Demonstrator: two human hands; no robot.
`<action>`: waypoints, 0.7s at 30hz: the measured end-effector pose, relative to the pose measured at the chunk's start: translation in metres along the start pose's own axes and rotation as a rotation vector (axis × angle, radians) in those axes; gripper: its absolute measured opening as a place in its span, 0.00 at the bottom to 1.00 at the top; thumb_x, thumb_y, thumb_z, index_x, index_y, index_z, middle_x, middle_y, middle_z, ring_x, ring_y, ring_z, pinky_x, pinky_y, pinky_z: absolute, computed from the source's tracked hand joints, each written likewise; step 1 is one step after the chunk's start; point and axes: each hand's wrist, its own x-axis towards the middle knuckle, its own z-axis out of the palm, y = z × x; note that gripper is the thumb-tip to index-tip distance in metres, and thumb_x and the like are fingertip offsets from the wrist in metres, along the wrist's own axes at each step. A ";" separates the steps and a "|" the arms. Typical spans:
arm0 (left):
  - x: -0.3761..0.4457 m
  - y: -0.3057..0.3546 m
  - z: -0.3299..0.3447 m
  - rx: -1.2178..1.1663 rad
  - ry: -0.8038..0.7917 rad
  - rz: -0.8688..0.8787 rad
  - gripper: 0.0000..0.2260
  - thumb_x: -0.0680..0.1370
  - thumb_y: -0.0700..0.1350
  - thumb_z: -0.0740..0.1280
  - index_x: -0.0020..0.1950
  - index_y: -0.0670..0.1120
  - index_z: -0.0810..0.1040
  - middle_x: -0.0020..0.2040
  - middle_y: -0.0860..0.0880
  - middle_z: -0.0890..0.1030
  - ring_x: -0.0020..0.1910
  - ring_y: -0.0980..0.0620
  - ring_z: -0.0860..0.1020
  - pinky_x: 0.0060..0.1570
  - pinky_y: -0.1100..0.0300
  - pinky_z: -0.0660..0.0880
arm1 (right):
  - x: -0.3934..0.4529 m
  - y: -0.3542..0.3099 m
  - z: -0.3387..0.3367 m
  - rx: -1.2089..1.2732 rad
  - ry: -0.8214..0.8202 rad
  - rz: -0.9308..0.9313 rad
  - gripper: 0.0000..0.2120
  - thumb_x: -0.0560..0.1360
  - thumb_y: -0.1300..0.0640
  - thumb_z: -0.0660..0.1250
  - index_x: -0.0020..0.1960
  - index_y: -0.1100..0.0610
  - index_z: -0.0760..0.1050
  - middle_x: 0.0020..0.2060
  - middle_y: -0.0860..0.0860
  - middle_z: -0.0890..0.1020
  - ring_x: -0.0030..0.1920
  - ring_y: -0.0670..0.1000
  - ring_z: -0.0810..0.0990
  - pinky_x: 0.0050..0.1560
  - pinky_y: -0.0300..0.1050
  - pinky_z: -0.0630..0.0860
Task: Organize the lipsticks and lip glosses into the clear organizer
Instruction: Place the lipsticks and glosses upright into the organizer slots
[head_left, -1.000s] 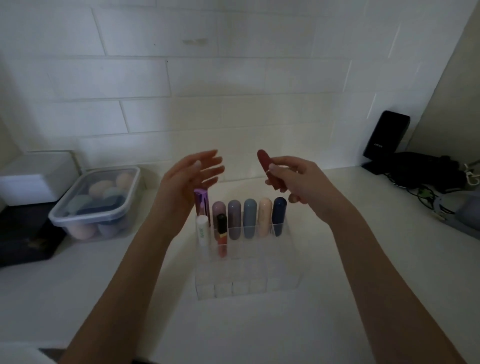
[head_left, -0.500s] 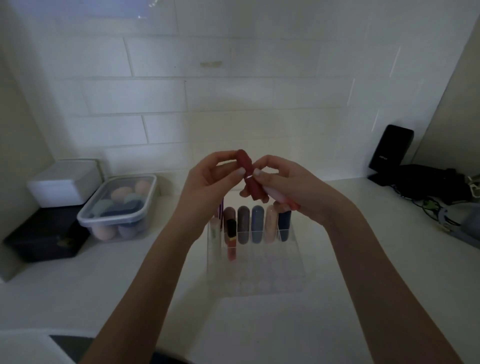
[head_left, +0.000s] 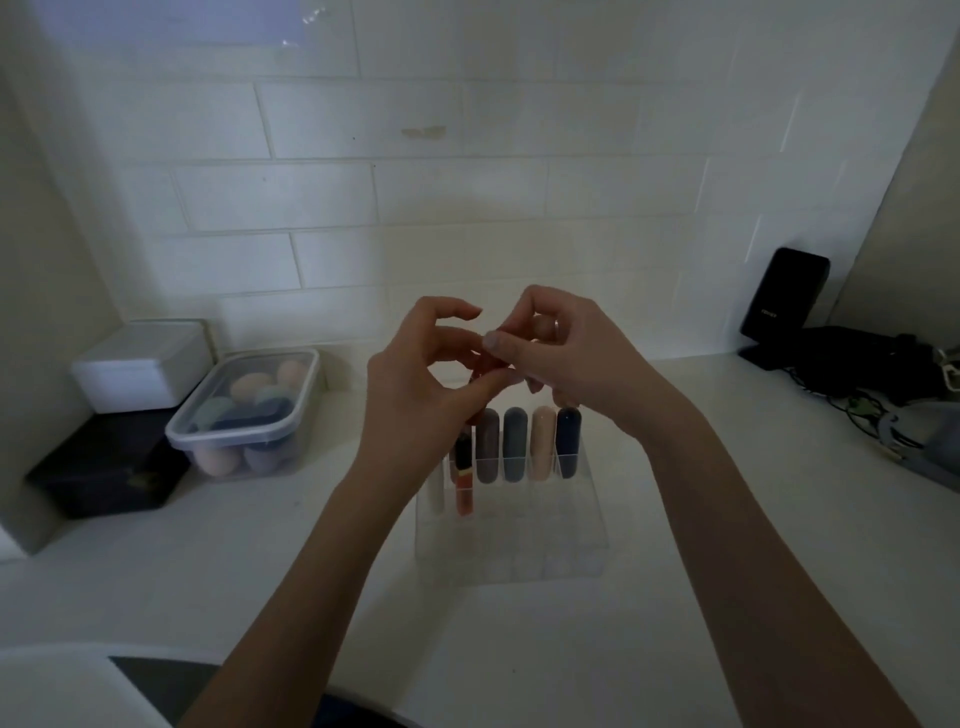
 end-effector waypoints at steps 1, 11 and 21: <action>-0.001 -0.002 0.000 0.015 -0.013 -0.025 0.23 0.66 0.50 0.76 0.56 0.56 0.69 0.43 0.59 0.82 0.44 0.64 0.80 0.39 0.69 0.78 | 0.000 0.001 -0.003 -0.023 -0.001 0.003 0.12 0.71 0.49 0.72 0.42 0.56 0.75 0.30 0.44 0.84 0.25 0.40 0.75 0.23 0.32 0.69; -0.017 -0.039 -0.013 0.064 0.218 -0.060 0.04 0.78 0.44 0.62 0.48 0.45 0.74 0.46 0.46 0.81 0.48 0.50 0.80 0.51 0.54 0.78 | -0.004 -0.004 0.002 -0.456 -0.321 0.020 0.10 0.67 0.54 0.75 0.35 0.50 0.73 0.41 0.43 0.82 0.45 0.45 0.81 0.44 0.43 0.78; -0.014 -0.101 -0.018 0.100 0.014 -0.281 0.09 0.76 0.37 0.65 0.48 0.51 0.77 0.44 0.58 0.80 0.46 0.55 0.79 0.50 0.58 0.75 | -0.006 -0.005 0.026 -0.700 -0.444 0.112 0.09 0.67 0.52 0.75 0.37 0.51 0.75 0.39 0.46 0.77 0.33 0.47 0.78 0.20 0.37 0.69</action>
